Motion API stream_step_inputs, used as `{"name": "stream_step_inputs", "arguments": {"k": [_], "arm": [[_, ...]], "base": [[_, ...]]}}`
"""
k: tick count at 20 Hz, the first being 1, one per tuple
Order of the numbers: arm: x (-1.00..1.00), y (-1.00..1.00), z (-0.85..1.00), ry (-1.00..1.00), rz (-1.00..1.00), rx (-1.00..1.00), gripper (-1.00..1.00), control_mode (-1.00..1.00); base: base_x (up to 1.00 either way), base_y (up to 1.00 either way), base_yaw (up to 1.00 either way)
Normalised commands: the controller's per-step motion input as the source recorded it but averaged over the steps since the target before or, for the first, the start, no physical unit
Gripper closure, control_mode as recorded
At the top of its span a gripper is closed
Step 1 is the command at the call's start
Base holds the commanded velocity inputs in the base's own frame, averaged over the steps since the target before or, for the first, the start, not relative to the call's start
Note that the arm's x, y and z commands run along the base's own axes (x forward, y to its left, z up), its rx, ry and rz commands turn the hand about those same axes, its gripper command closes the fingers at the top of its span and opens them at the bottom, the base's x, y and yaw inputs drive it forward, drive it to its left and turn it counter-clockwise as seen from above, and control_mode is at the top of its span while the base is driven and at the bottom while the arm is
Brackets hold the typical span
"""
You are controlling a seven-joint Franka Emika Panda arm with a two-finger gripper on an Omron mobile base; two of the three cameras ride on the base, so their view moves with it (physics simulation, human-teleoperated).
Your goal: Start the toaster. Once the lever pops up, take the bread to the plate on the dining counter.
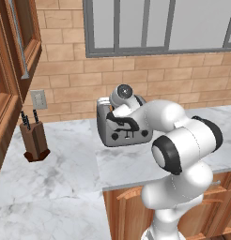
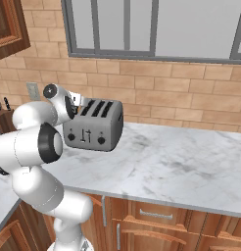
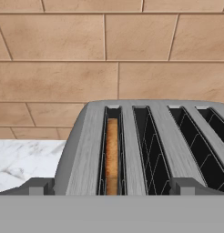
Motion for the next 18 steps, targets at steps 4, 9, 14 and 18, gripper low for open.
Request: {"name": "stream_step_inputs", "arguments": {"k": [4,9,14,18], "arm": [[0.00,0.00,0.00,0.00,0.00,0.00,-1.00,-1.00],[0.00,0.00,0.00,0.00,0.00,0.00,-1.00,-1.00],[0.00,0.00,0.00,0.00,0.00,0.00,-1.00,-1.00],[0.00,0.00,0.00,0.00,0.00,0.00,-1.00,-1.00]], "base": [[0.00,0.00,0.00],[0.00,0.00,0.00],[0.00,0.00,0.00],[0.00,0.00,0.00]]}}
